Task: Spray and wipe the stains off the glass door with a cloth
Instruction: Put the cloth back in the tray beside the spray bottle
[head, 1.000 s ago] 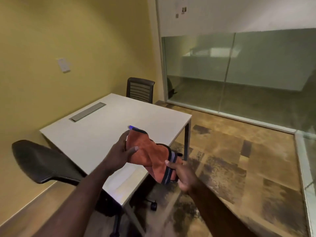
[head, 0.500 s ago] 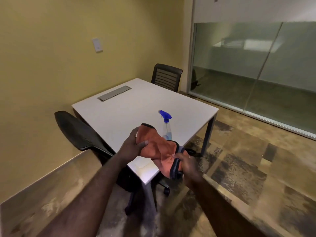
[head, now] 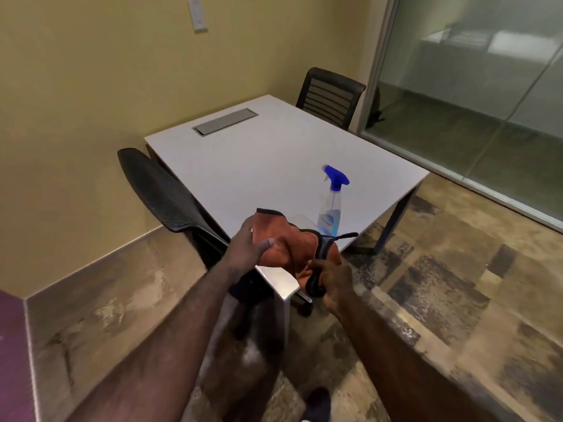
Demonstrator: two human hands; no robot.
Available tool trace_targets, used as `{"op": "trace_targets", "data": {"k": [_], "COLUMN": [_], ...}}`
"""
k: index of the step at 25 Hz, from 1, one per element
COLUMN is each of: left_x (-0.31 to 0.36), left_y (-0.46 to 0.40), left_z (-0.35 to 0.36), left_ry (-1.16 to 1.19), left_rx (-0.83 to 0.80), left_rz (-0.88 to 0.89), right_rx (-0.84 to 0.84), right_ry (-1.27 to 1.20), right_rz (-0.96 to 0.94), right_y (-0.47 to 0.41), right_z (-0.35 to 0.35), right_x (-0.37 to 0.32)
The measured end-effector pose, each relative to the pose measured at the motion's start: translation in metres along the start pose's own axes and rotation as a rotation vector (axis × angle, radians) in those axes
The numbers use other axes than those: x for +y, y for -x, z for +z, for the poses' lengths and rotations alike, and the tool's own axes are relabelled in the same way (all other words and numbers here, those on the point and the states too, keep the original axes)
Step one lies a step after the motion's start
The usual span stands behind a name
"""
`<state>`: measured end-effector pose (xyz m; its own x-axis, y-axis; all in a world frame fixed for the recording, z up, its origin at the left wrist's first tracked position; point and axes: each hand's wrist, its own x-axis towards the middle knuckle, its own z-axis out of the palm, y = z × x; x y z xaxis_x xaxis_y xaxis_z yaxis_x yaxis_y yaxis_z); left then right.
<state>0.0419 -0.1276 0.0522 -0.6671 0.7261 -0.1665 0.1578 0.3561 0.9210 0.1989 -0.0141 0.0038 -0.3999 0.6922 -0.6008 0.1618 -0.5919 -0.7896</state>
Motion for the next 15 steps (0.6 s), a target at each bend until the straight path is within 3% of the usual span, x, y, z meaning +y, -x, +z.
{"op": "trace_targets", "data": {"k": [2, 4, 7, 11, 15], "left_x": [-0.004, -0.008, -0.011, -0.015, -0.022], "left_y": [-0.020, -0.040, -0.069, -0.100, -0.134], "left_z": [-0.003, -0.005, -0.003, 0.007, 0.009], "left_ry": [0.006, -0.006, -0.065, -0.123, -0.246], "left_rx": [0.007, 0.006, -0.005, -0.067, -0.042], "left_rz": [-0.021, -0.048, -0.078, -0.121, -0.133], "right_rx": [-0.230, -0.269, -0.118, 0.099, 0.070], "right_ry": [-0.289, -0.306, 0.065, 0.070, 0.138], "right_rz": [0.006, 0.074, 0.125, 0.069, 0.128], "right_y": [-0.019, -0.045, -0.080, -0.104, -0.121], "right_z": [0.004, 0.008, 0.015, 0.018, 0.024], "right_x": [0.001, -0.003, -0.012, -0.017, -0.014]}}
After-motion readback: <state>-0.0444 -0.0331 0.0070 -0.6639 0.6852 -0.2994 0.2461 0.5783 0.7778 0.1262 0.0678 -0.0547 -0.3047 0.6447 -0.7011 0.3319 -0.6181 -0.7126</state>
